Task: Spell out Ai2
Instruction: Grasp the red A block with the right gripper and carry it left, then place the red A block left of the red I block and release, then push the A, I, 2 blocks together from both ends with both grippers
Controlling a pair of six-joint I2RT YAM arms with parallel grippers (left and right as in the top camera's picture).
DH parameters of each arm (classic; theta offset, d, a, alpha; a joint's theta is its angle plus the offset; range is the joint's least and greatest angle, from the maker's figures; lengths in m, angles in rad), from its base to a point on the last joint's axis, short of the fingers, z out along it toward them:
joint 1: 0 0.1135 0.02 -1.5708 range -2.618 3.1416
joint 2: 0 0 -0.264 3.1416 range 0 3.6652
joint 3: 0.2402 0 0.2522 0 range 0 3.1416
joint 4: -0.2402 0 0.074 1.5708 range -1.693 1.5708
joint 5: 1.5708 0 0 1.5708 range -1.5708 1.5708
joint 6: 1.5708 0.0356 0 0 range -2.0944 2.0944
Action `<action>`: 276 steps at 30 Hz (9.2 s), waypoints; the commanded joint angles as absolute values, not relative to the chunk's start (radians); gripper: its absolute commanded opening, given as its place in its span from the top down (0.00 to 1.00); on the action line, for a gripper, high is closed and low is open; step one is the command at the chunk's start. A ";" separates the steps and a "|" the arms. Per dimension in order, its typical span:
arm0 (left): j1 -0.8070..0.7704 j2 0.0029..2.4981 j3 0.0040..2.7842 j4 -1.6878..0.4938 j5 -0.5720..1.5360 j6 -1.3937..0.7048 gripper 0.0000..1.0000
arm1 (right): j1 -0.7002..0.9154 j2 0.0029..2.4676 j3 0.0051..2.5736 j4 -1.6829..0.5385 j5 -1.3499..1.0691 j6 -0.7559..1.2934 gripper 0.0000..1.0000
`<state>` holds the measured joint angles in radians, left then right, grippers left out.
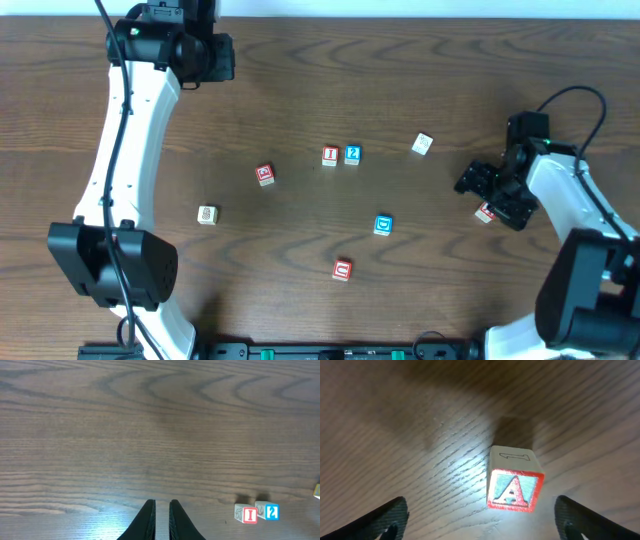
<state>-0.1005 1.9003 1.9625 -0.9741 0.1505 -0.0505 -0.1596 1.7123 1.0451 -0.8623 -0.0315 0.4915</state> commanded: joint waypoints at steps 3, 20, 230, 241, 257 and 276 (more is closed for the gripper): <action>-0.087 1.909 1.959 -0.974 0.151 -0.037 0.88 | -0.180 1.749 1.061 -0.854 -0.042 0.492 0.30; -0.083 1.909 1.959 -0.974 0.151 -0.037 0.87 | -0.202 1.768 1.061 -0.822 -0.030 0.447 0.60; -0.215 1.978 1.356 -0.582 0.582 -0.059 0.94 | 0.111 2.240 1.685 -1.047 -0.787 0.031 0.98; -0.233 2.055 1.356 -0.525 0.596 -0.121 0.94 | 0.122 2.241 1.684 -1.034 -0.706 0.083 0.99; -0.245 2.096 1.357 -0.478 0.595 -0.165 0.94 | 0.159 2.243 1.623 -0.943 -0.699 0.152 0.99; -0.276 2.097 1.357 -0.459 0.603 -0.188 0.94 | 0.197 2.244 1.623 -0.875 -0.635 0.206 0.99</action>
